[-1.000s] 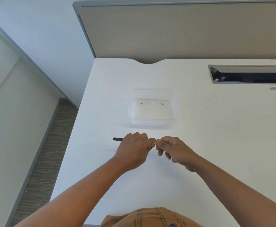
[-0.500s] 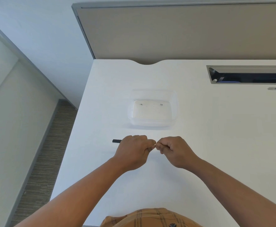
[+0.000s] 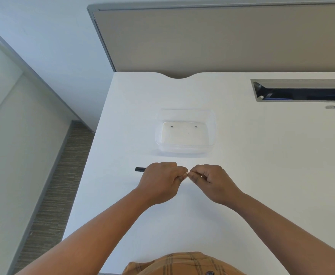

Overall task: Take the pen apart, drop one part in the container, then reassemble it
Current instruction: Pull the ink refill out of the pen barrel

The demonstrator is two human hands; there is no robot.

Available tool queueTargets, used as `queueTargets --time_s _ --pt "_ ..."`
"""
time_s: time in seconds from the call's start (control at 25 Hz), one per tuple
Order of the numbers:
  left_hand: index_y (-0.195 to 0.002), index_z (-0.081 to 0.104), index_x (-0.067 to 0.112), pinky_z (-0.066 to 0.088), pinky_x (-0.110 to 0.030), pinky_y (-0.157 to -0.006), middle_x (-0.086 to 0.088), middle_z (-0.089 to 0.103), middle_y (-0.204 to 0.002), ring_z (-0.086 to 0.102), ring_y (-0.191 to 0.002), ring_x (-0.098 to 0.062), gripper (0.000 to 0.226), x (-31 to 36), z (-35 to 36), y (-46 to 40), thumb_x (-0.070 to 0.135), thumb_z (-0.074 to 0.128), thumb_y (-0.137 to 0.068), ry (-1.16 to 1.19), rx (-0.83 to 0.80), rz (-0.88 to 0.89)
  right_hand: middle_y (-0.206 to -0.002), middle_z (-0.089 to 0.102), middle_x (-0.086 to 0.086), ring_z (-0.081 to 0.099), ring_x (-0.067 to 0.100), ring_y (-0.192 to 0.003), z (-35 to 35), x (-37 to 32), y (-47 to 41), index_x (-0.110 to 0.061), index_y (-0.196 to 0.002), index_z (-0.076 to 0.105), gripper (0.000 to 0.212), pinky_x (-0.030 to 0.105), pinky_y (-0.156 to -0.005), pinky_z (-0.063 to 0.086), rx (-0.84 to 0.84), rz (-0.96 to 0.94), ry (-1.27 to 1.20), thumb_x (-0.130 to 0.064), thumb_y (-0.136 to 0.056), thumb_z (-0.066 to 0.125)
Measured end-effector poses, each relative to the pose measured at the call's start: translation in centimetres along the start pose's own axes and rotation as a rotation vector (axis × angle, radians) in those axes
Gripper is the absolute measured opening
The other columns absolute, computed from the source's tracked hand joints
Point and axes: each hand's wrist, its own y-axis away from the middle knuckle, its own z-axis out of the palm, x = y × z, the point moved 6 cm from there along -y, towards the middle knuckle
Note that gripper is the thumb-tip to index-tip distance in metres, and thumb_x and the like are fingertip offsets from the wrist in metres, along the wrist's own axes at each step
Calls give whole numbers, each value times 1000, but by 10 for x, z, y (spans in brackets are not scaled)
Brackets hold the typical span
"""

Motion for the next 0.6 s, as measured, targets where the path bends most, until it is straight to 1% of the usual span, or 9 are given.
queueTargets --time_s 0.04,0.12,0.24,0.32,0.36,0.44,0.52,0.6 --pt "-89 64 28 35 -31 -52 5 46 -64 46 -59 -20 36 0 1 0 42 34 -100 -9 3 7 -65 60 -11 47 12 -59 1 2 0 -21 -85 70 31 32 -60 42 -15 47 -71 -42 -102 53" --pt "-93 65 30 38 -32 -54 5 49 -65 48 -60 -20 40 0 4 1 44 29 -100 -24 1 15 -70 66 -11 49 6 -60 2 5 1 -19 -85 70 29 26 -61 41 -36 105 -135 -35 -102 55" --pt "-97 67 28 41 -33 -55 4 53 -67 49 -61 -21 43 -1 8 4 46 27 -99 -24 9 4 -70 63 -19 44 4 -55 1 4 1 -24 -85 68 16 20 -59 39 -16 93 -112 -26 -99 61" --pt "-99 67 28 39 -32 -55 5 52 -67 48 -60 -20 42 -3 8 5 45 28 -99 -23 16 0 -74 62 -22 41 6 -53 1 5 2 -28 -88 67 8 18 -57 39 0 95 -133 -29 -96 66" --pt "-98 67 28 36 -31 -54 6 49 -66 45 -59 -19 41 -3 9 5 44 29 -99 -26 23 4 -77 63 -19 41 6 -53 2 5 3 -29 -90 67 6 18 -56 39 -4 100 -150 -33 -95 67" --pt "-97 66 28 31 -30 -54 7 45 -65 43 -58 -19 39 -4 9 6 43 30 -99 -38 28 15 -77 65 -12 41 6 -54 3 5 2 -31 -90 70 12 20 -58 40 -27 106 -151 -37 -97 63" --pt "-98 67 28 30 -30 -55 6 48 -66 45 -59 -20 41 -5 11 6 44 29 -99 -53 21 13 -71 65 -16 42 6 -54 4 4 0 -30 -86 70 16 23 -59 40 -34 102 -100 -31 -99 60" --pt "-99 67 28 28 -30 -55 7 48 -67 43 -59 -19 42 -7 12 6 45 28 -99 -58 15 6 -71 64 -24 41 8 -52 2 3 0 -29 -88 69 11 25 -59 40 -28 89 -60 -26 -97 62"
